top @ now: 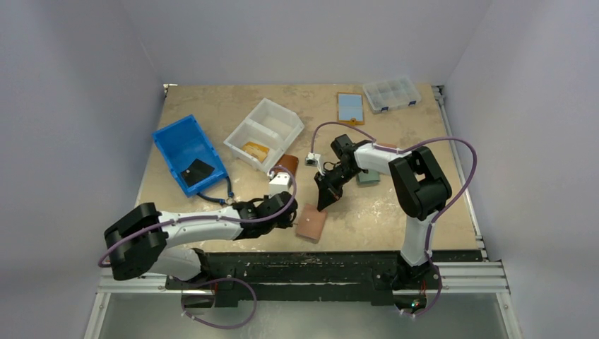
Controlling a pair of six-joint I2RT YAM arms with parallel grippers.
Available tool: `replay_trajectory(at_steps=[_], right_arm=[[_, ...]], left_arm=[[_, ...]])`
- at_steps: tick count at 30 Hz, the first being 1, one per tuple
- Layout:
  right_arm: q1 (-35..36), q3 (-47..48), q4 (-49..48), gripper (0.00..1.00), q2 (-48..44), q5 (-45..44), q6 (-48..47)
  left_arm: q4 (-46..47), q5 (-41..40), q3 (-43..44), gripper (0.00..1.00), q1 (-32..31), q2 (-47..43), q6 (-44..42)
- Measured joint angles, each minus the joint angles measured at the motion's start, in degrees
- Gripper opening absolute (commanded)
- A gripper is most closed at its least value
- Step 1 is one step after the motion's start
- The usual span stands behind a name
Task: Take the credit cards out of the card holder
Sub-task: Open the card holder at the center of the board.
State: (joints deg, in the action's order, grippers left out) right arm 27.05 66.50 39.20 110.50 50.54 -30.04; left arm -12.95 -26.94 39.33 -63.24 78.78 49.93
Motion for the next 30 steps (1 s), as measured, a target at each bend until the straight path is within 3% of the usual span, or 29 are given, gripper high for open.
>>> replay_trajectory(at_steps=[3, 5, 10, 20, 30], right_arm=[[0.0, 0.3, 0.8, 0.33, 0.0, 0.1, -1.5], [0.0, 0.3, 1.5, 0.43, -0.3, 0.0, -2.6], [0.0, 0.3, 3.0, 0.55, -4.1, -0.2, -4.7], [-0.1, -0.7, 3.5, 0.59, -20.5, -3.1, -10.5], [-0.6, -6.0, 5.7, 0.6, -30.1, -3.3, -22.5]], left_arm=[[4.0, 4.4, -4.7, 0.0, 2.2, -3.7, 0.0], [5.7, 6.7, -6.0, 0.0, 3.0, -5.4, 0.0], [11.4, 11.9, -8.0, 0.0, 5.2, -7.9, 0.1], [16.9, 18.3, -8.3, 0.0, 7.5, -9.4, 0.5], [18.7, 21.8, -8.3, 0.0, 9.5, -9.6, 0.5]])
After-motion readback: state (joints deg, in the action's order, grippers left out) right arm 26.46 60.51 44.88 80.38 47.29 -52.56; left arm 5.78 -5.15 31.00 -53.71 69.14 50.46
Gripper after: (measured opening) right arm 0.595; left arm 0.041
